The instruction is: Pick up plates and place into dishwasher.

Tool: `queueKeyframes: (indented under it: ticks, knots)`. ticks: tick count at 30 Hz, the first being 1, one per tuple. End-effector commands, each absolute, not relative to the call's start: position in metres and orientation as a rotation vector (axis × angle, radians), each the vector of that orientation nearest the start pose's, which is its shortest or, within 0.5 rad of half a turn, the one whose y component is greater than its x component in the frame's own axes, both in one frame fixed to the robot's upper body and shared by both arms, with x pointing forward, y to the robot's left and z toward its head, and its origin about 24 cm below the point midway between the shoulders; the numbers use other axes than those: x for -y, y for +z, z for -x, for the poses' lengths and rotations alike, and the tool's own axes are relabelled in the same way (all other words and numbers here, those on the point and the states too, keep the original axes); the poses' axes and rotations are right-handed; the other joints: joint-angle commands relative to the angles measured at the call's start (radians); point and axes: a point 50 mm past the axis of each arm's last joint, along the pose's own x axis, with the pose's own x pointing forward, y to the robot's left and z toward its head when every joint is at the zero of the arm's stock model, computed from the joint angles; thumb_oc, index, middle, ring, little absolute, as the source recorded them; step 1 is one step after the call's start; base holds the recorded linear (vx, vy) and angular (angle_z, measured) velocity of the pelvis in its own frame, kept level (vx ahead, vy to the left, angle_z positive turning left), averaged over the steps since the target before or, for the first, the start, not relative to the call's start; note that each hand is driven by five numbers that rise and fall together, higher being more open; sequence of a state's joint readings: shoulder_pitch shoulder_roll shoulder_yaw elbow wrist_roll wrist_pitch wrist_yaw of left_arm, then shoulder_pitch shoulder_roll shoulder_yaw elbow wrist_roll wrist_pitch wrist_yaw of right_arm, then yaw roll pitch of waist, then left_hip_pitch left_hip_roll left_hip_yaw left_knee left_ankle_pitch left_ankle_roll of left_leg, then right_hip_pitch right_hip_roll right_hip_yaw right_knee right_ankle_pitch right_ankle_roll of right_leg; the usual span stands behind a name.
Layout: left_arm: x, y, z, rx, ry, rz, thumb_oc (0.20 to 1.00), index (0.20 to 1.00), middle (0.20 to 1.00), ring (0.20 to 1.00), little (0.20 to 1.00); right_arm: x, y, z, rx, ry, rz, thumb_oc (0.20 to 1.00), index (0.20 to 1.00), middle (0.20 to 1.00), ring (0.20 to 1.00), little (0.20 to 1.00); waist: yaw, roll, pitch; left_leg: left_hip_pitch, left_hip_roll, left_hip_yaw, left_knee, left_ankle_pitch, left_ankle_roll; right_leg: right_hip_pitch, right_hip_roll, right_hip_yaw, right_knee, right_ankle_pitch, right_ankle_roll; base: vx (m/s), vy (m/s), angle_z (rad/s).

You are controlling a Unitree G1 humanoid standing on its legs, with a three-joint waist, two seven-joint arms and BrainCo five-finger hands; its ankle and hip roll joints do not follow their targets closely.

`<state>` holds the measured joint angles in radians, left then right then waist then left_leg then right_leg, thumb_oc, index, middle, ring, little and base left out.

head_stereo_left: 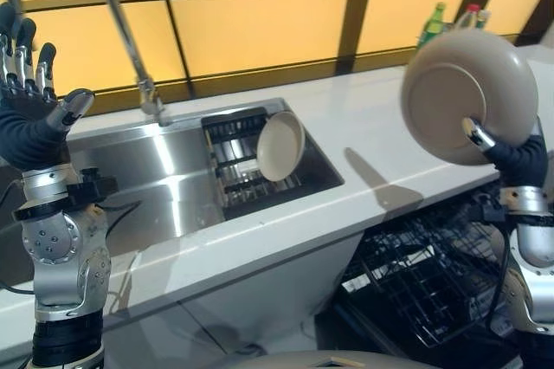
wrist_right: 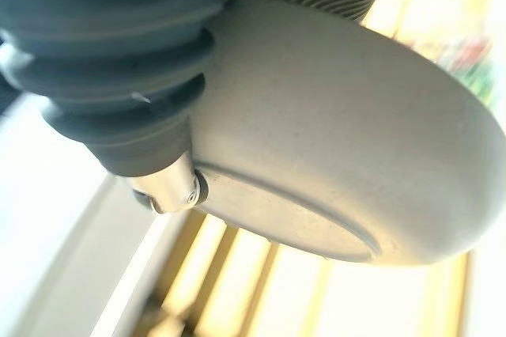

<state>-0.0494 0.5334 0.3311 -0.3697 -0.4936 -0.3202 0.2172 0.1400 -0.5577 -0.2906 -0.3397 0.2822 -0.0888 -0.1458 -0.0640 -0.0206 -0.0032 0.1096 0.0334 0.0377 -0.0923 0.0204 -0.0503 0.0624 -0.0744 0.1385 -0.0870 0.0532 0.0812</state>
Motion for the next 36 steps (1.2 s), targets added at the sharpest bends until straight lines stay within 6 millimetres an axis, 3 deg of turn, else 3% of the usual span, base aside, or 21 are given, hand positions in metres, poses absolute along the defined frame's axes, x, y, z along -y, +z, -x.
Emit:
queueKeyframes:
  ticks: [1, 4, 12, 17, 26, 36]
  knots:
    - [-0.287, 0.226, -0.214, 0.842, 0.314, -0.090, 1.000, 1.000, 1.000, 1.000, 1.000, 0.301, 0.179, -0.206, 0.440, -0.380, 0.425, 0.200, 0.200, 0.200, 0.200, 0.200, -0.040, 0.009, 0.009, -0.016, -0.054, -0.030, 0.054, -0.071, 0.090, -0.060, 0.006, 0.007, 0.108, -0.024, -0.003, 0.01, 0.002, -0.39]
    - [-0.297, 0.224, -0.210, 0.840, 0.362, -0.097, 1.000, 1.000, 1.000, 1.000, 1.000, 0.314, 0.170, -0.199, 0.383, -0.415, 0.439, 0.200, 0.200, 0.200, 0.200, 0.200, -0.078, 0.016, 0.046, -0.020, -0.062, 0.013, 0.071, -0.094, 0.096, -0.085, -0.004, 0.042, 0.109, -0.014, 0.013, 0.00, 0.017, -0.41]
    - [-0.301, 0.218, -0.210, 0.837, 0.379, -0.097, 1.000, 1.000, 1.000, 1.000, 1.000, 0.319, 0.142, -0.206, 0.228, -0.400, 0.441, 0.200, 0.200, 0.200, 0.200, 0.200, -0.092, 0.023, 0.111, -0.068, -0.072, 0.065, 0.109, -0.101, 0.099, -0.143, -0.010, 0.072, 0.128, 0.006, 0.032, -0.05, -0.036, -0.38]
    - [-0.294, 0.218, -0.215, 0.839, 0.351, -0.116, 1.000, 1.000, 1.000, 1.000, 1.000, 0.318, 0.120, -0.211, 0.109, -0.352, 0.423, 0.200, 0.200, 0.200, 0.200, 0.200, -0.076, 0.023, 0.135, -0.107, -0.070, 0.052, 0.136, -0.099, 0.093, -0.160, -0.011, 0.065, 0.129, 0.007, 0.031, 0.01, -0.120, -0.03]
    - [-0.274, 0.237, -0.235, 0.874, 0.286, -0.150, 1.000, 1.000, 1.000, 1.000, 1.000, 0.295, 0.090, -0.239, -0.081, -0.003, 0.433, 0.200, 0.200, 0.200, 0.200, 0.200, -0.021, -0.004, 0.183, -0.179, -0.048, 0.003, 0.169, -0.078, 0.064, -0.165, -0.001, 0.007, 0.114, 0.007, 0.012, 0.00, -0.193, 0.05]
    - [-0.266, 0.267, -0.251, 0.905, 0.237, -0.222, 1.000, 1.000, 1.000, 1.000, 1.000, 0.291, 0.079, -0.256, -0.165, 0.153, 0.475, 0.200, 0.200, 0.200, 0.200, 0.200, 0.034, -0.046, 0.221, -0.231, -0.005, -0.047, 0.163, -0.046, 0.037, -0.165, 0.029, -0.075, 0.096, 0.003, -0.016, -0.02, -0.217, 0.16]
